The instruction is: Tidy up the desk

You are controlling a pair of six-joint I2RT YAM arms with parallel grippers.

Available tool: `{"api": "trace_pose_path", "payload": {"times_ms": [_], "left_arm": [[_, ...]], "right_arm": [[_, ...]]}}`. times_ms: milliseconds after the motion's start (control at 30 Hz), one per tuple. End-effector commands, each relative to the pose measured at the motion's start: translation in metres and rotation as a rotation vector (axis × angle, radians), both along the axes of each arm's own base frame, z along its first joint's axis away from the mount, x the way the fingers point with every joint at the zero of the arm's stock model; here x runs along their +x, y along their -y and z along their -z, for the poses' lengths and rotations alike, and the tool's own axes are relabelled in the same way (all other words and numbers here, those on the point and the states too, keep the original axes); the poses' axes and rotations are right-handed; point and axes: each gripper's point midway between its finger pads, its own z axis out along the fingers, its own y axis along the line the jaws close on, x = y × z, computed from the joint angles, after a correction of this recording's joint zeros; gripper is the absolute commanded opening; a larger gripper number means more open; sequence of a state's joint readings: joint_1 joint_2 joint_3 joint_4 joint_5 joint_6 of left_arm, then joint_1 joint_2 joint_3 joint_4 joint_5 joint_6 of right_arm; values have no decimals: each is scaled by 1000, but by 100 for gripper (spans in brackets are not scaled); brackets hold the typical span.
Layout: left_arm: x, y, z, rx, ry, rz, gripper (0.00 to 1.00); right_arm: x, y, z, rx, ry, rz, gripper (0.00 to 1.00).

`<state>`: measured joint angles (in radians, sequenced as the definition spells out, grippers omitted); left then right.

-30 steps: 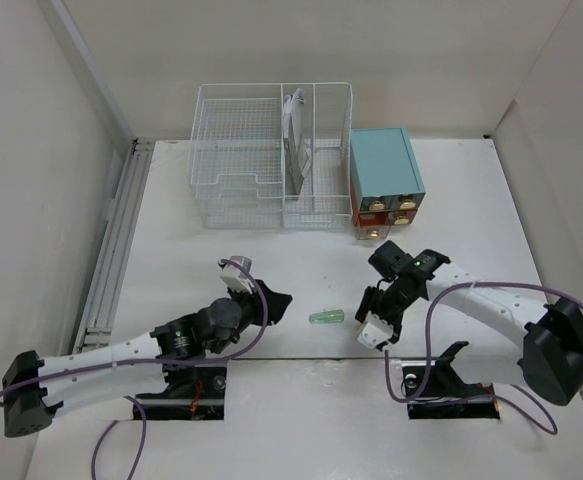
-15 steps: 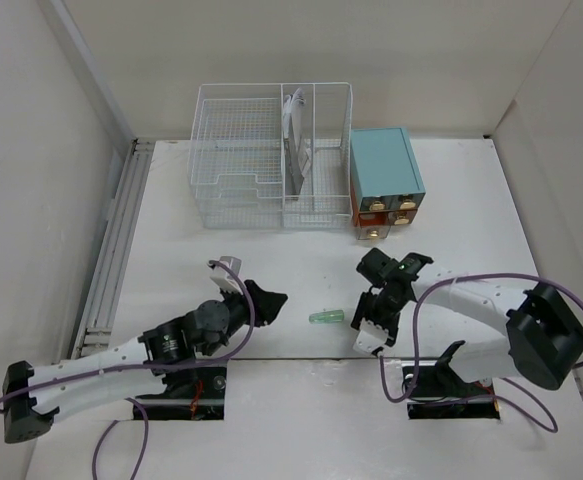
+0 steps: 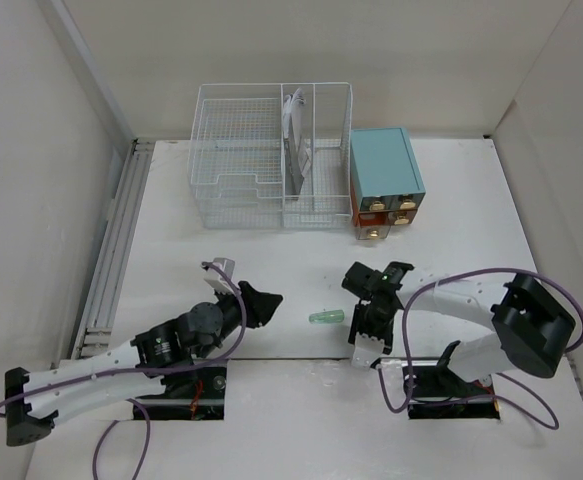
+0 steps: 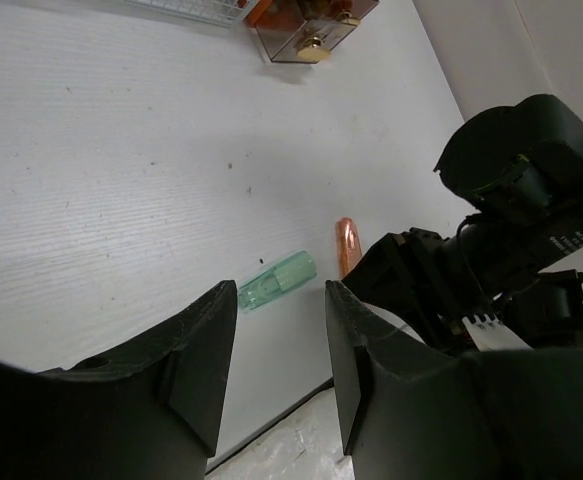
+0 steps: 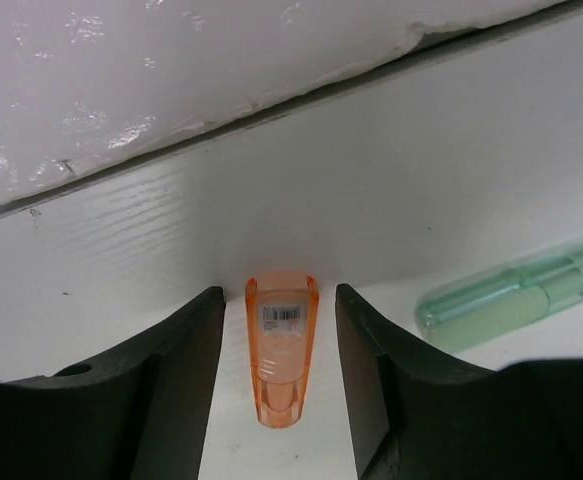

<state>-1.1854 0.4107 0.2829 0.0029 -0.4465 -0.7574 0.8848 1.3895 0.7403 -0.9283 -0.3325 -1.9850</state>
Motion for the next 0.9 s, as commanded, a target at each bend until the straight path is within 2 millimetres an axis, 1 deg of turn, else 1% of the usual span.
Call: {"api": "trace_pose_path", "payload": {"times_ms": [0, 33, 200, 267, 300, 367, 400, 433, 500, 567, 600, 633, 667, 733, 767, 800, 833, 867], "left_arm": [[0, -4, -7, -29, 10, -17, 38], [0, -6, -6, -25, 9, -17, 38], [-2, -10, -12, -49, 18, -17, 38], [-2, -10, -10, -40, 15, -17, 38], [-2, -11, -8, -32, 11, -17, 38], [-1, -13, -11, -31, 13, -26, 38], [-1, -13, -11, -31, 13, -26, 38], [-1, -13, -13, -39, 17, -26, 38], [0, -15, -11, -30, 16, -35, 38], [0, -15, -11, -30, 16, -35, 38], [0, -15, -11, -30, 16, -35, 38], [0, -15, -11, -30, 16, -35, 38], [0, -15, -11, -30, 16, -35, 39], [0, -15, -11, -30, 16, -35, 39], [0, -15, -11, -30, 16, -35, 39], [0, -15, -11, -30, 16, -35, 39], [0, -15, -11, -30, 16, -35, 39], [0, -15, -11, -30, 16, -35, 39]], "right_arm": [[11, -12, -3, 14, 58, -121, 54], [15, -13, -6, 11, 72, -110, 54], [22, -10, 0, -14, 99, -90, 54], [26, -12, 2, -15, 111, -79, 54], [26, -12, 2, -16, 109, -70, 52], [25, -11, 4, -25, 102, -71, 49], [25, -11, 4, -27, 101, -62, 39], [25, -11, 4, -27, 101, -62, 34], [23, -8, 5, -36, 93, -63, 23], [22, -7, 3, -36, 93, -63, 18], [23, -8, 0, -37, 92, -63, 14], [19, -7, 1, -39, 75, -63, 12], [19, -10, -2, -28, 70, -51, 11], [18, -24, -11, 33, 44, -2, 9], [20, -31, -17, 59, 22, 111, 8], [27, -46, -33, 126, 33, 174, 8], [38, -66, -47, 220, 49, 239, 8], [46, -76, -59, 275, 60, 315, 8]]}}
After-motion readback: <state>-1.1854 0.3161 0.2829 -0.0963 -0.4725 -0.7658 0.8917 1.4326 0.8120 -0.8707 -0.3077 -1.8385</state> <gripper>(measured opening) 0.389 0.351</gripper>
